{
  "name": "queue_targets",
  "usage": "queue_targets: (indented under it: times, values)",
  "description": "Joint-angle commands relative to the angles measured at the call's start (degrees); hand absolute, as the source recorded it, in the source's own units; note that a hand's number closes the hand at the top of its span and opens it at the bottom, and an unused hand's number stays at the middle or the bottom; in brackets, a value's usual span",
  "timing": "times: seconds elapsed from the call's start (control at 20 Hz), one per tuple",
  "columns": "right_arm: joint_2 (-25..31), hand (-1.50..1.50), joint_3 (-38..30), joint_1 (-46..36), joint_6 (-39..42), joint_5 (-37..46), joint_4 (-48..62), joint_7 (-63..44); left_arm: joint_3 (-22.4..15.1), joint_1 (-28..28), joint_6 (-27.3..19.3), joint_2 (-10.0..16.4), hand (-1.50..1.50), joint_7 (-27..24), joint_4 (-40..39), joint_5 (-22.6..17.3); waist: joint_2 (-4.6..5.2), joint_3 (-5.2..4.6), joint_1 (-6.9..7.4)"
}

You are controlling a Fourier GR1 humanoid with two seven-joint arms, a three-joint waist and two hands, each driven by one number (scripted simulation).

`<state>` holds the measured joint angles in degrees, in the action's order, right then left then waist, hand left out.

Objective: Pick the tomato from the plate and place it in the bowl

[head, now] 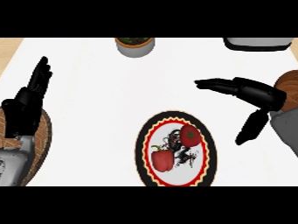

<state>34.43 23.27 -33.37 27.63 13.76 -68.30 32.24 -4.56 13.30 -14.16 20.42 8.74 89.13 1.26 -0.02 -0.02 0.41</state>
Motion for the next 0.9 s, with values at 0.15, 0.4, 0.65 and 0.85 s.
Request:
queue_targets:
  times: [0.15, 0.4, 0.65, 0.85]
  values:
    - [-1.05, -1.50, 3.97, 2.80, 4.70, 6.57, -7.05, -3.61, 0.65, 0.33, 0.70, -0.36, 0.00, 2.42, 2.06, 1.70, -0.13, 0.02, -0.49]
    - [-4.77, -1.50, 7.13, 2.29, 3.80, 14.05, -4.94, -8.11, 0.21, -1.85, 0.35, -2.21, 0.00, 1.95, 3.25, 2.80, -0.03, 0.02, -0.20]
    - [-8.27, -1.50, 6.18, 2.34, 2.37, 20.19, -2.16, -11.89, 2.14, -2.91, 1.71, -2.57, 0.00, -0.98, 2.17, 2.98, 0.01, 0.02, -0.12]
    - [-13.78, -1.50, 6.70, -1.53, 1.43, 24.33, 6.37, -11.29, 1.96, -2.29, 2.43, -3.87, 0.00, -0.97, 0.30, 3.47, 0.17, 0.03, 0.23]
